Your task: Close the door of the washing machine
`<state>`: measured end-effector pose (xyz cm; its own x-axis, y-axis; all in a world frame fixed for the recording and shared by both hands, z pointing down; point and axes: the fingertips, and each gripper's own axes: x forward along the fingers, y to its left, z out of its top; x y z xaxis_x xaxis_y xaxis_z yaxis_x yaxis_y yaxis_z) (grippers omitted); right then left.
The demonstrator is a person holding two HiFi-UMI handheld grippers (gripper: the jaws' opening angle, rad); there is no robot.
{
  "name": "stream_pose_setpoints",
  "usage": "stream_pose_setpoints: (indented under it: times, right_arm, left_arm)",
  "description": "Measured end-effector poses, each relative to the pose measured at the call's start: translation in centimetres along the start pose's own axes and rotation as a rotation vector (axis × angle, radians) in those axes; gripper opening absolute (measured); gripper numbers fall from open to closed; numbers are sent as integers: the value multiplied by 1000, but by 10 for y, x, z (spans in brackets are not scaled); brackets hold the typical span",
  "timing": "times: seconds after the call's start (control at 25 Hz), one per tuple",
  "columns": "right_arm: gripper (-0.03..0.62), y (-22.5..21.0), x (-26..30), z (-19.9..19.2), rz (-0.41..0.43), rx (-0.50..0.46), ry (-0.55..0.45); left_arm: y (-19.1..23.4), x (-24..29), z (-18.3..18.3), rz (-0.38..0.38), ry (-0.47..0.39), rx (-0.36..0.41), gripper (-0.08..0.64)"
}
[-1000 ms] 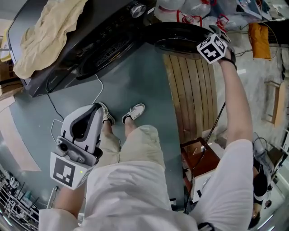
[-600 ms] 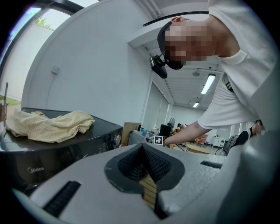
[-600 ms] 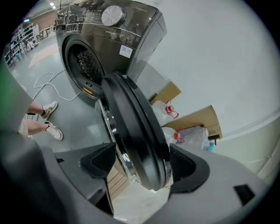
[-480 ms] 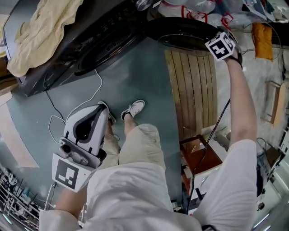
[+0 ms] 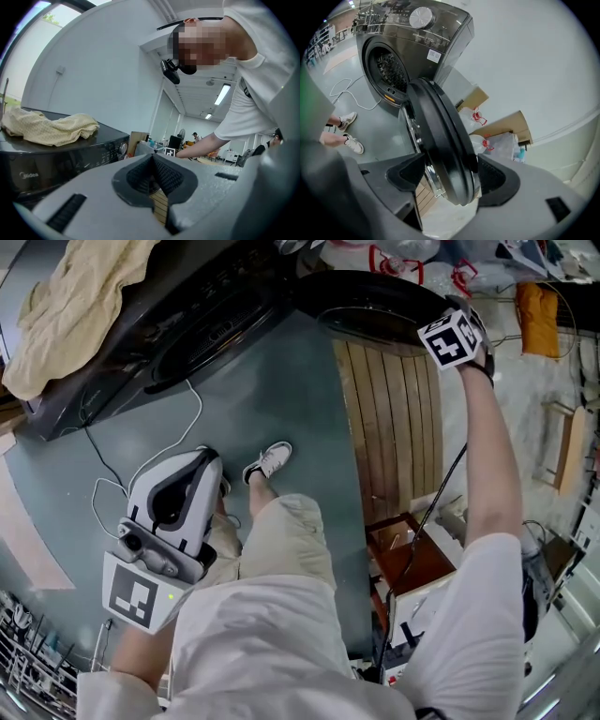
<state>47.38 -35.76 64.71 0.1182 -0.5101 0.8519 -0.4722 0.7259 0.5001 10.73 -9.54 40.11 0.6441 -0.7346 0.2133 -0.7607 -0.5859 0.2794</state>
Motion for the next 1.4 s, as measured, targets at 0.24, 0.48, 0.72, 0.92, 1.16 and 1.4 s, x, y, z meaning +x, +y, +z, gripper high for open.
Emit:
stream_pose_setpoints:
  times: [0.24, 0.48, 0.72, 0.92, 1.16, 1.4]
  right_arm:
    - [350, 19, -13, -8, -19, 58, -9]
    - [350, 40, -27, -12, -39, 120, -15]
    - [316, 57, -39, -18, -76, 134, 13]
    - [302, 77, -53, -20, -81, 150, 30]
    - [288, 104, -69, -20, -87, 192, 35]
    - [281, 128, -83, -16, -104, 231, 29]
  left_arm:
    - [0, -4, 2, -29, -6, 0, 5]
    - [8, -14, 4, -45, -8, 0, 5]
    - [19, -30, 6, -50, -7, -5, 5]
    - [24, -51, 5, -65, -10, 0, 5]
    - [25, -69, 9, -88, -13, 6, 5]
    - [27, -80, 9, -123, -8, 16, 5]
